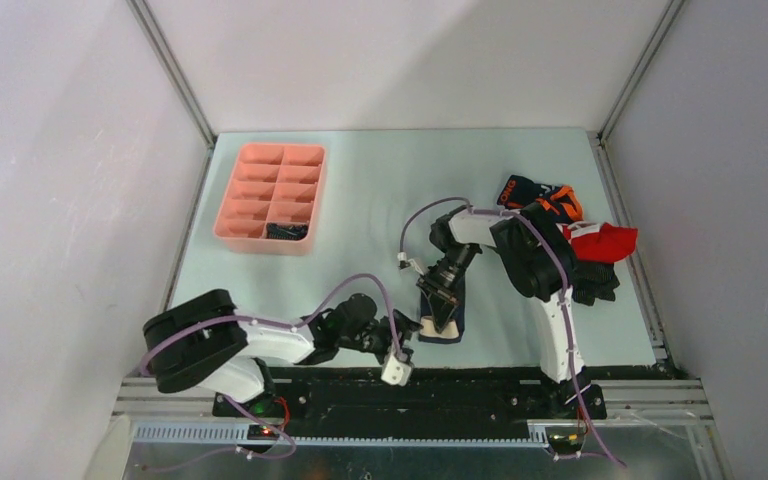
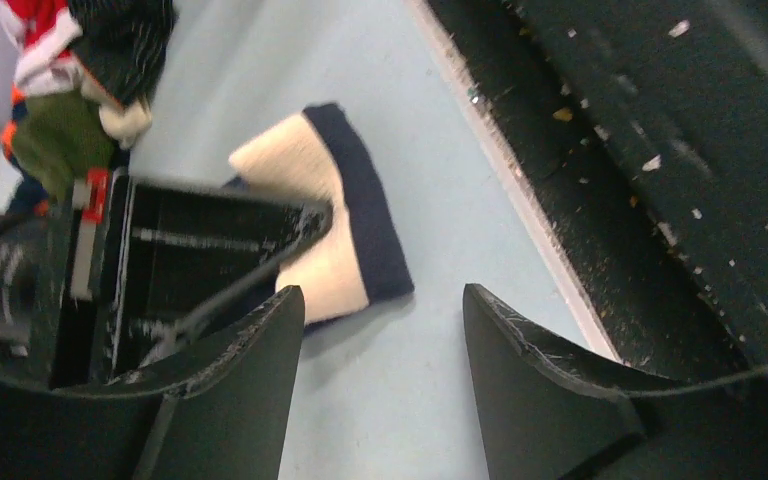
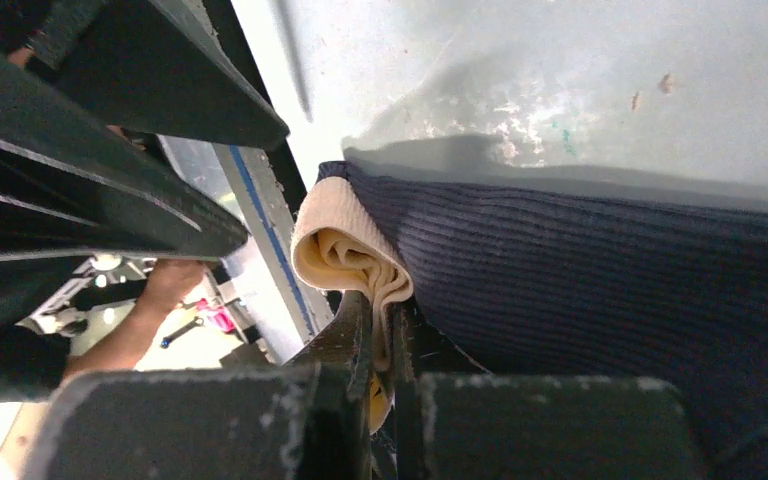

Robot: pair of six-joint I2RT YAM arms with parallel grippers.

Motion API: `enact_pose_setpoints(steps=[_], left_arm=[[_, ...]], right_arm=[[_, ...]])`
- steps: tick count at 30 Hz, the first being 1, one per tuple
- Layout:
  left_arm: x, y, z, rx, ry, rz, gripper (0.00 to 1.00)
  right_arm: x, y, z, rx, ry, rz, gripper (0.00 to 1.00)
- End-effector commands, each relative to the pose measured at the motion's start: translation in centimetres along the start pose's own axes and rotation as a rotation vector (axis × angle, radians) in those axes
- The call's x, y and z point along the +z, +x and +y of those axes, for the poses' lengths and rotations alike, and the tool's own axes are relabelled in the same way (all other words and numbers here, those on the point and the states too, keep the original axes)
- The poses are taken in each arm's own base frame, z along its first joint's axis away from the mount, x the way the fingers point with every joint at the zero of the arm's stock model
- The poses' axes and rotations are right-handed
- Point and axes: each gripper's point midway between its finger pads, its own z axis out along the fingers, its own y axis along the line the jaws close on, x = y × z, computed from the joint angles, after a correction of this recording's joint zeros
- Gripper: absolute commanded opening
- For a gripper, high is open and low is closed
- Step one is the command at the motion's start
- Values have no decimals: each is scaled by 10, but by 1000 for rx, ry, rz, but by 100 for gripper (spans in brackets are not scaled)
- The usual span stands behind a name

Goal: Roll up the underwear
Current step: Roll the underwear to the center of the board.

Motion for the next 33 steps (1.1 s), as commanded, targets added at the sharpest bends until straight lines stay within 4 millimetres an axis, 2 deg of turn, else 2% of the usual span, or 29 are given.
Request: enact_pose_setpoints(steps=[1,6,11,19,21,23,25,27,29,30,31,32,33], left_arm=[[12,-34,17,230,-42,-138,65],[22,-29,12,227,-16,-114,63],[27,-18,16,219,-36,-59,54],[38,15,19,235,-82,71,51],[41,19,21,242,-94,88,45],[43,23,21,235,-87,110,30],[44,26,17,220,-56,122,25],[47,27,12,188,0,138,15],[51,28,8,142,60,157,7],[52,28,6,134,72,157,4],[53,26,5,127,89,150,1],[53,26,4,123,96,149,0],[54,23,1,109,117,139,0]], right_arm=[[11,26,-23,83,34,130,0],[7,22,-25,123,12,106,0],[6,21,-25,125,6,98,0],[6,21,-25,137,-4,101,0],[6,21,-25,139,-8,103,0],[6,20,-25,143,-10,102,0],[6,20,-25,143,-8,101,0],[5,20,-26,146,-6,98,3],[4,19,-27,150,4,88,11],[2,19,-27,154,11,77,23],[0,17,-28,147,19,63,29],[-8,15,-26,143,30,31,42],[-17,7,-19,121,35,-14,50]])
